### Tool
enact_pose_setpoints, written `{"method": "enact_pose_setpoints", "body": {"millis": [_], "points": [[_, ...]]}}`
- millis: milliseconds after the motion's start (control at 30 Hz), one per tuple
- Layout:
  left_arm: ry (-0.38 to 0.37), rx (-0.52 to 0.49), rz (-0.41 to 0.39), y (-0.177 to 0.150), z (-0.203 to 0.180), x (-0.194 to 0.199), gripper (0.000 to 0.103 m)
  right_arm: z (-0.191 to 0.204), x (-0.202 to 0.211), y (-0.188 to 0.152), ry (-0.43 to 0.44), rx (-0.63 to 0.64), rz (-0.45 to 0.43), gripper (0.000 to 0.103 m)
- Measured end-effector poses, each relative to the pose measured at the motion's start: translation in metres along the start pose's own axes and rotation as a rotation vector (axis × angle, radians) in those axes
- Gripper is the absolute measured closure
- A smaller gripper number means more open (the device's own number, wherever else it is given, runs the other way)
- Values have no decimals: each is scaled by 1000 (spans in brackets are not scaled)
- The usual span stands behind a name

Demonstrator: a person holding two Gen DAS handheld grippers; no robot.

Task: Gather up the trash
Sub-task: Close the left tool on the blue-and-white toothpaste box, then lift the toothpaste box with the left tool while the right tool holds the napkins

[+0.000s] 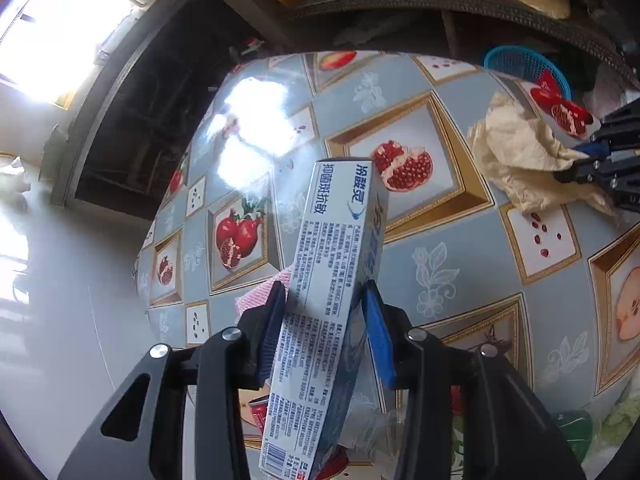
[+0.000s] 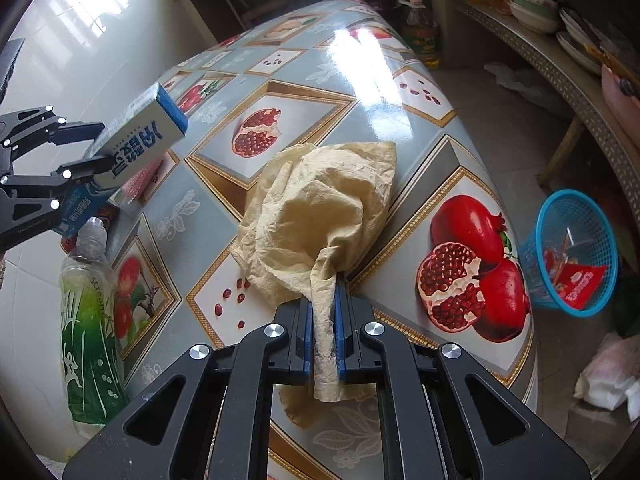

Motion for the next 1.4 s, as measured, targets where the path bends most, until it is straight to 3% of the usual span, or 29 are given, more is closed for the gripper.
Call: {"method": "enact_pose_setpoints", "body": {"millis": [400, 533, 733, 1000, 1400], "points": [[-61, 254, -242, -16, 45, 82, 67, -1, 0, 1, 3, 2, -2, 95], [-149, 369, -337, -25, 60, 108, 68, -2, 0, 1, 1, 3, -3, 95], [-384, 561, -465, -38, 77, 120, 68, -5, 0, 0, 13, -15, -14, 95], [-543, 695, -517, -41, 66, 106, 68, -8, 2, 1, 33, -38, -9, 98], [-570, 746, -512, -43, 50, 92, 68, -19, 7, -2, 78, -92, -22, 98]]}}
Point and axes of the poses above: each gripper's, at about its wrist camera, not at the fingertips, and x roughly against the way its jaws point, z to its left, y to its top, the point moved 3 cm from there along -x, roughly the way its jaws point, and after that the axes turned 10 degrees about z, right-handed, at the moved point
